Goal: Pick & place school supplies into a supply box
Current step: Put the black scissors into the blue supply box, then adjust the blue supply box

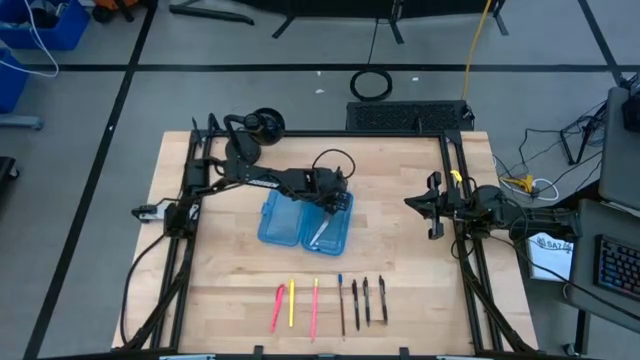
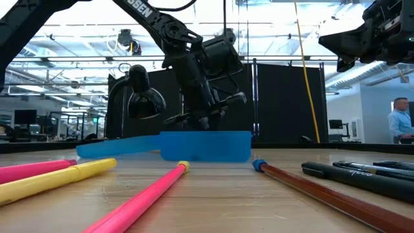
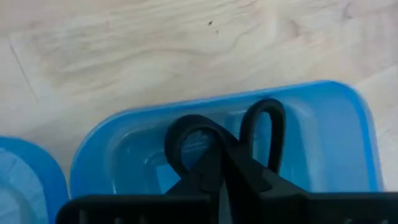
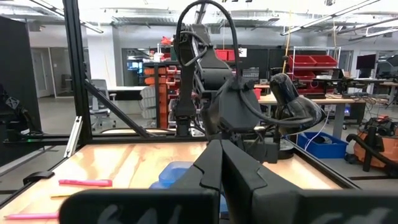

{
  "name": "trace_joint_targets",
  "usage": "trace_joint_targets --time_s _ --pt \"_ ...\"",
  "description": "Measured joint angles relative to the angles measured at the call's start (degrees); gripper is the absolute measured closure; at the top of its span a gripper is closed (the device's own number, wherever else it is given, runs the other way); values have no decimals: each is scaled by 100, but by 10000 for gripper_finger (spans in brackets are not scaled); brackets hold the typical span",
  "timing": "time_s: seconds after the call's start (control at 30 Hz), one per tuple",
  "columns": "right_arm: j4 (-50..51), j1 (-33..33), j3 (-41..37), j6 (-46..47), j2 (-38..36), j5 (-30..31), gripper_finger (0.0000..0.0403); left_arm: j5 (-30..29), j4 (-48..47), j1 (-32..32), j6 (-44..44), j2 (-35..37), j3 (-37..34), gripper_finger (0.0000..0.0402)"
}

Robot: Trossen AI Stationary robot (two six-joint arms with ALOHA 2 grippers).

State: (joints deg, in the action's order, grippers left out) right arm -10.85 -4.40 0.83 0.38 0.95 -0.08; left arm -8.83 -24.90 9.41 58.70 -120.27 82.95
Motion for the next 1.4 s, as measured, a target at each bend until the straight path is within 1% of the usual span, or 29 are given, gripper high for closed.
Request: trace_joint_targets --time_s 0.1,0.27,0.33,0.4,0.5,0.57,0.63,0.77,0.9,0.97,1.03,1.13,1.3,1.4 --pt "11 0 0 2 0 -1 403 29 137 0 -318 108 1 379" --pt "49 0 -1 46 43 -2 403 32 121 -3 -512 397 106 379" --pt "75 0 -1 46 57 -2 403 80 71 -2 -751 513 99 378" --pt "78 0 -1 46 69 -2 403 316 -23 -21 -1140 683 99 378" --pt "101 0 0 46 74 -3 403 1066 -221 -185 -1781 910 104 378" --pt "140 0 1 46 74 -2 403 1451 -522 -435 -1993 990 103 378" --pt "217 0 1 46 78 -3 403 1472 -676 -779 -2239 1025 92 378" --pt "256 0 1 46 103 -2 403 1083 -630 -1537 -2870 1035 94 395" --pt "251 0 1 80 105 -2 403 237 -447 -2208 -3296 959 92 393" --pt "251 0 1 150 104 -2 403 -264 -303 -2446 -3346 960 95 396" --pt "243 0 1 206 105 -2 403 -592 -232 -2588 -3254 904 103 398" --pt "229 0 1 210 107 -2 403 -761 -233 -2674 -3135 730 99 396" --pt "228 0 1 205 130 -2 403 -480 -183 -2702 -2895 420 99 398" --pt "242 0 1 256 168 -2 403 -475 -204 -2737 -2791 307 95 396"
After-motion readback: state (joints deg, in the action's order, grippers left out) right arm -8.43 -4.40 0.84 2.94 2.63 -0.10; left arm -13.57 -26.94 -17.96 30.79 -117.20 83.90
